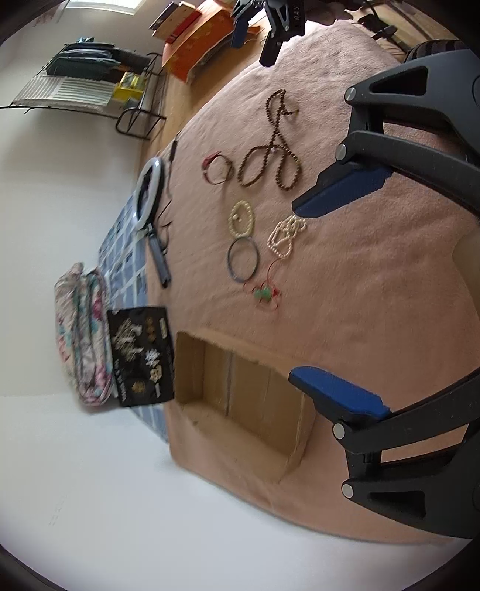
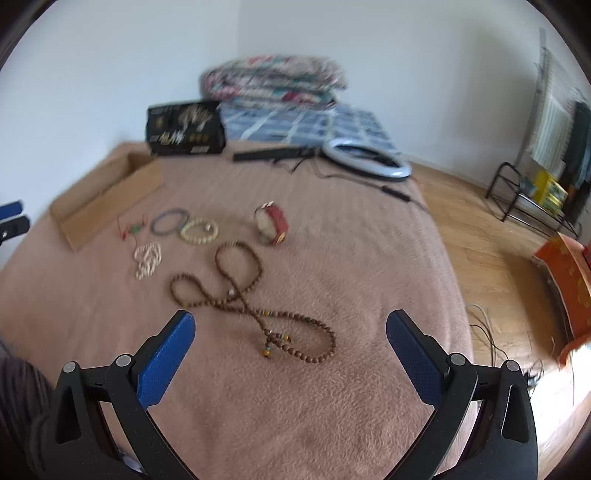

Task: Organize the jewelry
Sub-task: 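Move the left tool to the white pearl necklace while the right tool reaches the brown bead mala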

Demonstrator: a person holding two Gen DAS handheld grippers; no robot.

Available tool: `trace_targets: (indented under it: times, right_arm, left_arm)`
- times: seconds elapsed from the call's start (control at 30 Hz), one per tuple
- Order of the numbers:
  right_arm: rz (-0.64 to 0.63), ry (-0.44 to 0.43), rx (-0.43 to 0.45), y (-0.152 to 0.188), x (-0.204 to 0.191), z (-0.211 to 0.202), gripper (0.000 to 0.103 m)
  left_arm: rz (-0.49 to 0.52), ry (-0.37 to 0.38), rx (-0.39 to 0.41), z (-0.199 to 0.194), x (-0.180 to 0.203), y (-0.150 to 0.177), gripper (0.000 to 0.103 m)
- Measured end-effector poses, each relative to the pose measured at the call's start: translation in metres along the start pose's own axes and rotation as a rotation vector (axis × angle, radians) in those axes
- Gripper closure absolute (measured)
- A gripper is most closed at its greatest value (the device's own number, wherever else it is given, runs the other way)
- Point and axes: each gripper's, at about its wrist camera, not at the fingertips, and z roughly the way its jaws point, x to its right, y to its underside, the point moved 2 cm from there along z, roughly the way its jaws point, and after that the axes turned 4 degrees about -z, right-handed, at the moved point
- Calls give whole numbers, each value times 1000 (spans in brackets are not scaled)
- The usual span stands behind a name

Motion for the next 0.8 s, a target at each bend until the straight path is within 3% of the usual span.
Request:
trace_targets:
  times: [0.23, 0.8]
  right_arm:
    - [-48, -147, -98, -7, -6, 44, 0]
    - [-259, -267, -227, -7, -33, 104, 3]
  left_arm:
    - [58, 82, -108, 50, 21, 3, 38]
    - [43, 201, -301, 143, 55, 9, 56]
